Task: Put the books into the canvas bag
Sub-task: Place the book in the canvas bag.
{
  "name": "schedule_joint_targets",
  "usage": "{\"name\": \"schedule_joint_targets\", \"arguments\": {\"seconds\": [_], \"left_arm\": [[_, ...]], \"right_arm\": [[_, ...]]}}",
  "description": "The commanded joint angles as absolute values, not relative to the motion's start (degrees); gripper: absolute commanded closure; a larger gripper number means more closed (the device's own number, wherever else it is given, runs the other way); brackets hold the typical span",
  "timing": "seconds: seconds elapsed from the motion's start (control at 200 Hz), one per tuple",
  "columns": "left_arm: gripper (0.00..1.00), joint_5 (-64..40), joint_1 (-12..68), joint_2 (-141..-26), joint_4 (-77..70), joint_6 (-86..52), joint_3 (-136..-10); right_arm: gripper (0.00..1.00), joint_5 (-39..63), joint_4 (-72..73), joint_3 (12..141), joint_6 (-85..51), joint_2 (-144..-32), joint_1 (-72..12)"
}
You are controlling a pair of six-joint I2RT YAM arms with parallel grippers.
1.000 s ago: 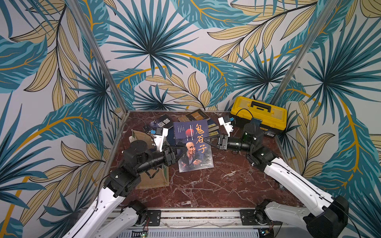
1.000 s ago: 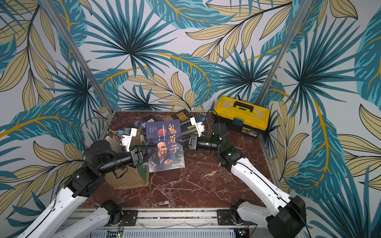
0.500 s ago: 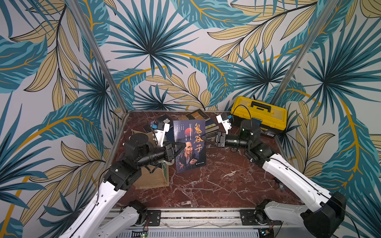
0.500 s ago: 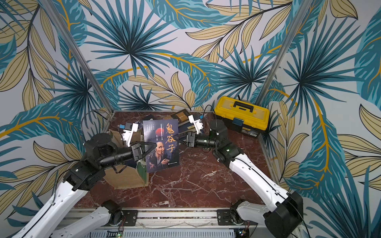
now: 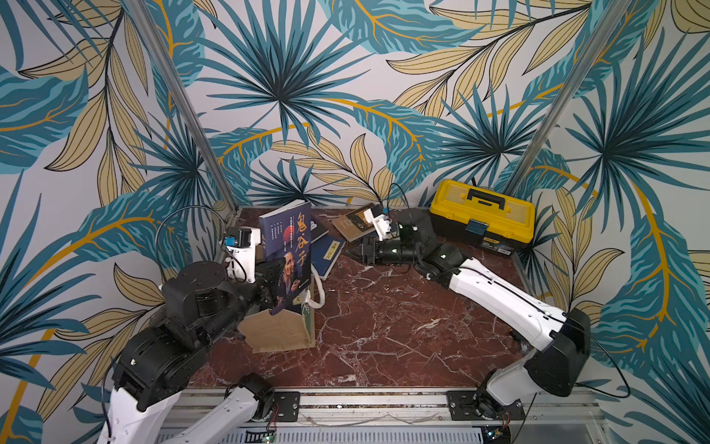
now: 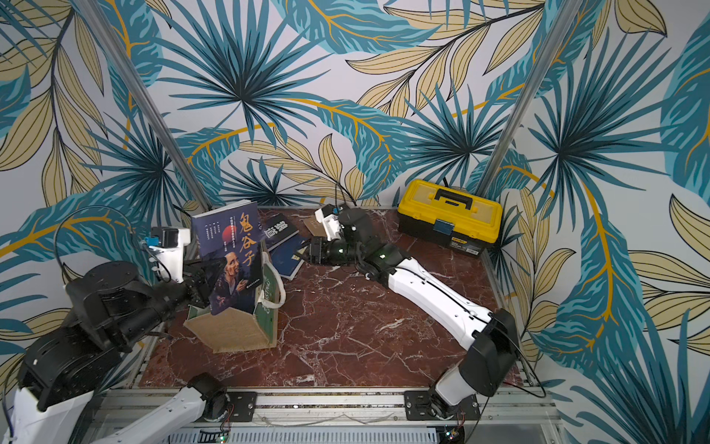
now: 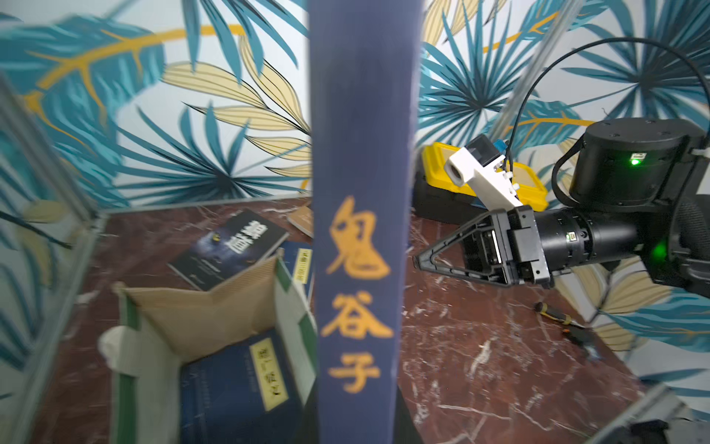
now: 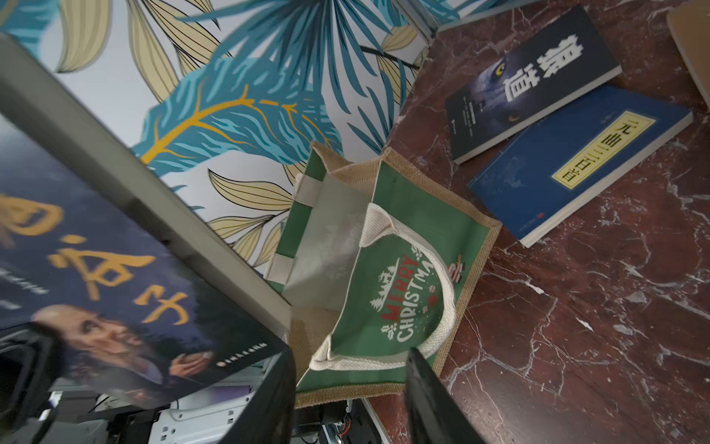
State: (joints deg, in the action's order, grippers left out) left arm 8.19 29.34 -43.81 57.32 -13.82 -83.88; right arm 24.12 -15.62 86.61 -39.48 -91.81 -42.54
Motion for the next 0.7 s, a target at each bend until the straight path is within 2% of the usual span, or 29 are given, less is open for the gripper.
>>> {"name": "schedule_joint_targets", "arguments": {"seconds": [0.0,0.12,0.235,0.476,0.696], "left_arm": [[1.00,18.6,29.1,-45.3,57.4,-5.8,-88.5],[1.00,21.0,29.1,-49.7,60.5,-3.0,-91.6],[1.00,19.0,29.0,-53.9,62.9,-2.8,-93.5],[1.00,12.4,26.4,-57.5,64.5,-8.3,-88.4],[1.00,16.1,26.0,-57.4,70.1,-11.8,-85.8]], "right_arm": [[0.50,16.7,-24.0,94.1,-36.7,-98.4,-45.7],[0.49,14.3,-28.9,103.0,-36.7,-105.9,-49.7],[0.48,11.5,-33.0,107.4,-36.6,-110.0,-50.8],[0.48,15.9,-30.4,105.5,-39.7,-112.1,-52.2],[0.51,19.8,-28.5,105.3,-40.3,-113.4,-53.2]]}}
